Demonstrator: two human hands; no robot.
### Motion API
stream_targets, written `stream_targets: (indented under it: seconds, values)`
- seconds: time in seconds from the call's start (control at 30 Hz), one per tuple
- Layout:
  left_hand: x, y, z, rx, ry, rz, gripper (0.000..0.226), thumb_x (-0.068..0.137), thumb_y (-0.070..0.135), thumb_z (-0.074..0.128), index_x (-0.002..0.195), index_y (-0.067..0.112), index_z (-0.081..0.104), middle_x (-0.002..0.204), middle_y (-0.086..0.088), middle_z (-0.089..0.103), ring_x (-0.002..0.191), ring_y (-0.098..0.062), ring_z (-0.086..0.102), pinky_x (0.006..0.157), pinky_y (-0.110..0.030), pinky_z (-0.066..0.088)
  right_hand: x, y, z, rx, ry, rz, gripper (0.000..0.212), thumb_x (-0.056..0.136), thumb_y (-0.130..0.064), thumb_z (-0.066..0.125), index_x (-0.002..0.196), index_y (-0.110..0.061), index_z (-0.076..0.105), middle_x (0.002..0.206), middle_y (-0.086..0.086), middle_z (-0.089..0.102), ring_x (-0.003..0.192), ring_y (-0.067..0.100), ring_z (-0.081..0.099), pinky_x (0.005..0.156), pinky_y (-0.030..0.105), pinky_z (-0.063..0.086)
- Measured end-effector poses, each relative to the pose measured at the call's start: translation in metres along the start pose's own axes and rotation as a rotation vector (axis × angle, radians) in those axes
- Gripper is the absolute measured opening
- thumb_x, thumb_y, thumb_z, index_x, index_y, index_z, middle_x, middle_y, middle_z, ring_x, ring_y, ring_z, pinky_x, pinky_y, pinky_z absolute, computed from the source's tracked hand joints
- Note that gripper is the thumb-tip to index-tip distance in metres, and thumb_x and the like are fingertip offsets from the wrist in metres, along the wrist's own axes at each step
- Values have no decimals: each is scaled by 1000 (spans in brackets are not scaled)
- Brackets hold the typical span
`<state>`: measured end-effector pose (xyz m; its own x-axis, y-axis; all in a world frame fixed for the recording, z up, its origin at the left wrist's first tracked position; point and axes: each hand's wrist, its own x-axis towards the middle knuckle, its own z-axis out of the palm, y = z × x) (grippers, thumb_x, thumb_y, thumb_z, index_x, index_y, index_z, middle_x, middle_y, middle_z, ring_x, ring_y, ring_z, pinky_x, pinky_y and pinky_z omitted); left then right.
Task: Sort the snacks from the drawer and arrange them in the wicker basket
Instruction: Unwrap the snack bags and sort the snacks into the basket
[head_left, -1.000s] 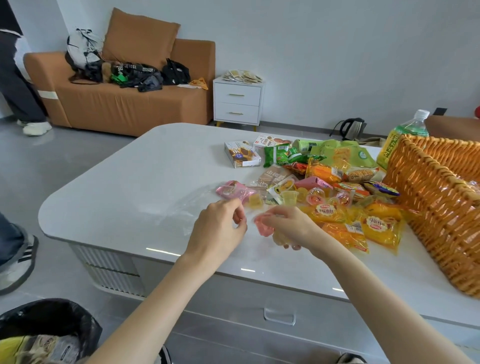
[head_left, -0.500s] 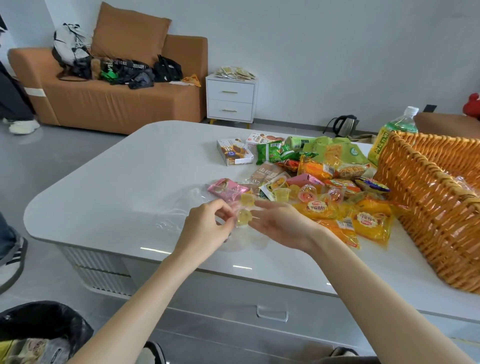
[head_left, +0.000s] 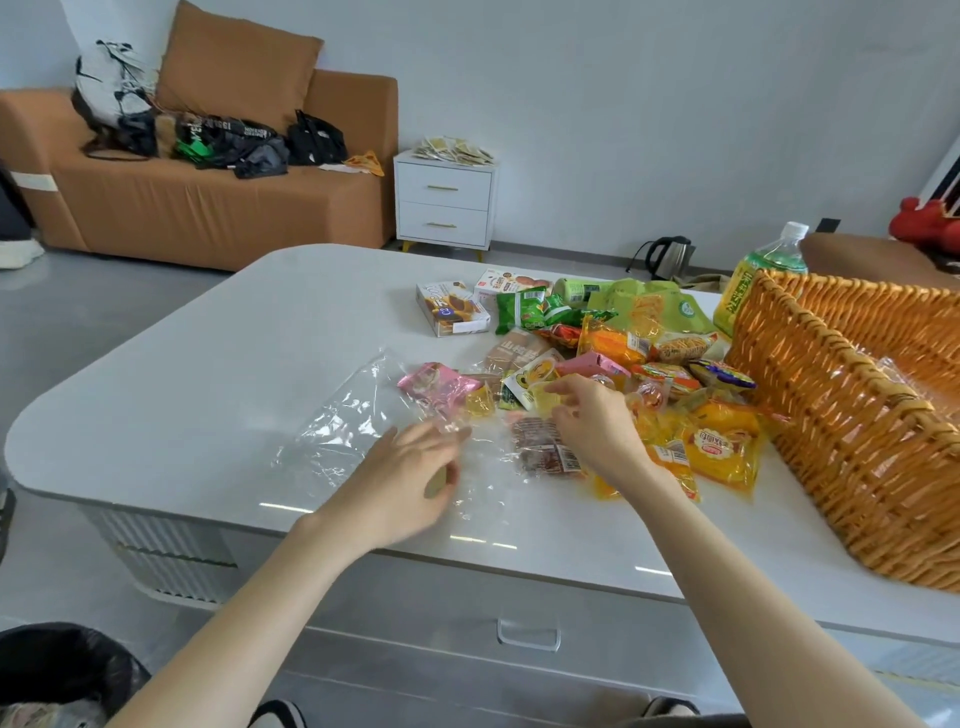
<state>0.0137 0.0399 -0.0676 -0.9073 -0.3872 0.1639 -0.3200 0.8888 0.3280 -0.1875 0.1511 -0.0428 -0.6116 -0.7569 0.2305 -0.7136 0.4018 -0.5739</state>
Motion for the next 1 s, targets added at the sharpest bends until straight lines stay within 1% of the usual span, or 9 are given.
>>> stream_targets:
  seconds: [0.1,0.17,0.3,0.4,0.57,0.63,0.73,0.87,1.0]
  values:
    - [3,-4,6,99,-8,-10,17,96,20,44,109,20,56,145,12,43,144,-9,22,115,-39,22,14,3,14,-117,-103,-60,46,94,-6,47,139,-13,46,144,11,45,134,29,37,108,39,32]
    - [4,-6,4,150,63,-33,11,95,19,44,100,22,53,135,9,53,140,-10,31,109,-39,32,24,6,25,-214,-145,-18,47,97,-12,44,144,-15,38,149,13,35,136,35,29,108,46,31]
    - [6,-15,-4,160,92,-179,11,96,18,41,92,18,51,130,5,57,135,-13,38,92,-37,46,38,9,43,-338,-88,75,41,97,-13,46,137,-14,40,128,18,39,115,40,49,87,45,45]
    - [7,-23,-10,31,70,-255,9,96,22,46,94,20,55,150,14,35,142,-6,22,101,-31,40,40,14,48,-324,13,48,33,94,-3,46,127,-9,45,120,16,43,103,37,55,75,40,44]
    - [4,-26,-22,-8,32,-271,7,93,25,52,90,23,57,152,17,28,142,-4,19,101,-29,36,44,-10,37,-99,-47,-147,30,94,-7,44,124,-10,43,120,14,44,106,32,48,86,40,41]
    - [0,-32,-23,-11,-12,-273,7,93,25,52,87,25,56,151,18,31,142,-1,20,105,-31,35,42,-21,44,-196,-165,-235,43,95,-8,42,137,-19,41,133,11,36,120,31,35,99,42,33]
    - [-6,-38,-24,-15,-47,-247,19,92,24,55,75,31,49,152,18,30,143,2,16,111,-33,31,38,-20,61,-374,-309,-255,53,95,-8,39,143,-30,38,146,7,29,120,39,34,101,45,30]
    - [-12,-44,-27,-78,-17,-253,13,92,25,58,80,28,53,153,17,27,143,-1,17,111,-30,28,42,-14,71,-376,-223,-212,43,96,-23,49,138,-29,43,143,3,40,115,41,45,97,43,35]
    - [-14,-39,-32,-162,146,-329,6,90,25,61,88,20,62,127,6,39,121,-12,32,87,-21,30,40,-12,71,-328,-119,-164,38,97,-23,49,134,-30,47,135,5,49,108,40,48,91,43,38]
